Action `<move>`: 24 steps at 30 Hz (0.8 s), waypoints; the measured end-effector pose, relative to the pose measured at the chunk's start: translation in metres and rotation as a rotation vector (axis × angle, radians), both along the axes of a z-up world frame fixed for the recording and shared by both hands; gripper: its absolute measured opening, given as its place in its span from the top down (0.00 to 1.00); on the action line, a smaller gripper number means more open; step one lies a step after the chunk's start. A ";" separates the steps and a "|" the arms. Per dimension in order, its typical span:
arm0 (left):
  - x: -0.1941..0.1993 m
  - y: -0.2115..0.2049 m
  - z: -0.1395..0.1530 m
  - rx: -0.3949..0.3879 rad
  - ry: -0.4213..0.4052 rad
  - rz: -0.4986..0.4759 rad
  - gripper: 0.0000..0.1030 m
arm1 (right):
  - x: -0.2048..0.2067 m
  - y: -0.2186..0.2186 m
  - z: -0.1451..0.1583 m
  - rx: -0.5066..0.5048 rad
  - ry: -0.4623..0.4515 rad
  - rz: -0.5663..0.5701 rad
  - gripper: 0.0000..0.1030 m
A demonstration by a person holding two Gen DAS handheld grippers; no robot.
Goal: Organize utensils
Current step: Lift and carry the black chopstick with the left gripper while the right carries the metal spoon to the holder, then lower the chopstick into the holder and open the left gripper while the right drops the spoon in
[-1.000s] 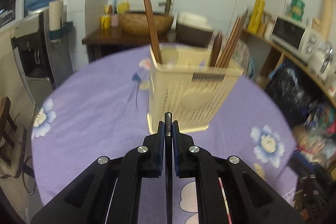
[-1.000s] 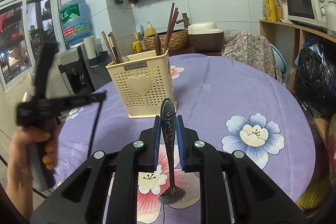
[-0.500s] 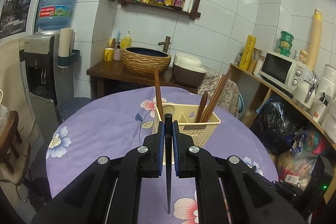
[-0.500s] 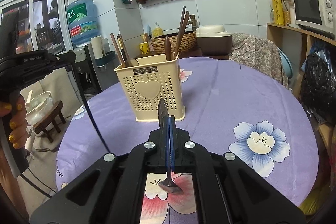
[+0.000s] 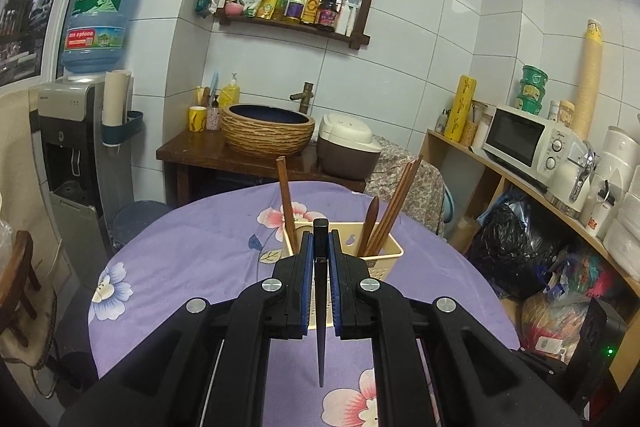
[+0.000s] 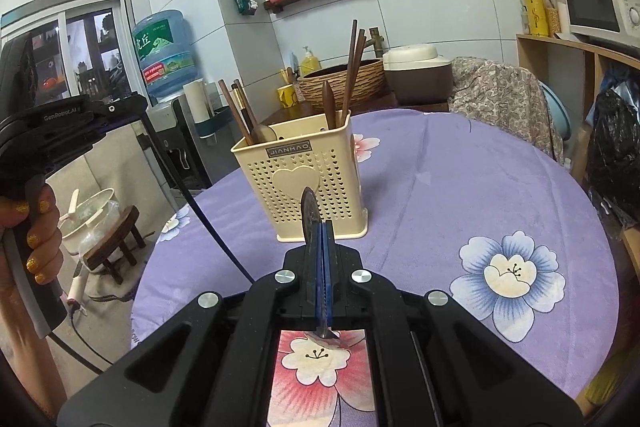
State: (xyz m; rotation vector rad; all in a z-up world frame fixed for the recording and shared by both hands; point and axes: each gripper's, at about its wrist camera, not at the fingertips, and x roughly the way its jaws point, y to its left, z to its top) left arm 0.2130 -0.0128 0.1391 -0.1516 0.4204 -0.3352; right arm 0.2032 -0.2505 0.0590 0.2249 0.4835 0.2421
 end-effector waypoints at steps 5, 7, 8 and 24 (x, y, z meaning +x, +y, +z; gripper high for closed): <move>0.005 -0.001 0.012 -0.010 0.007 -0.036 0.92 | 0.005 0.004 0.020 -0.004 -0.015 0.039 0.99; 0.007 -0.002 0.021 -0.010 -0.002 -0.049 0.92 | 0.009 0.007 0.033 -0.009 -0.033 0.054 0.99; 0.008 -0.002 0.027 -0.018 -0.005 -0.062 0.92 | 0.012 0.008 0.042 -0.007 -0.042 0.064 0.99; 0.068 -0.012 0.116 -0.023 -0.142 0.021 0.92 | 0.120 0.030 0.160 -0.013 -0.190 0.002 0.99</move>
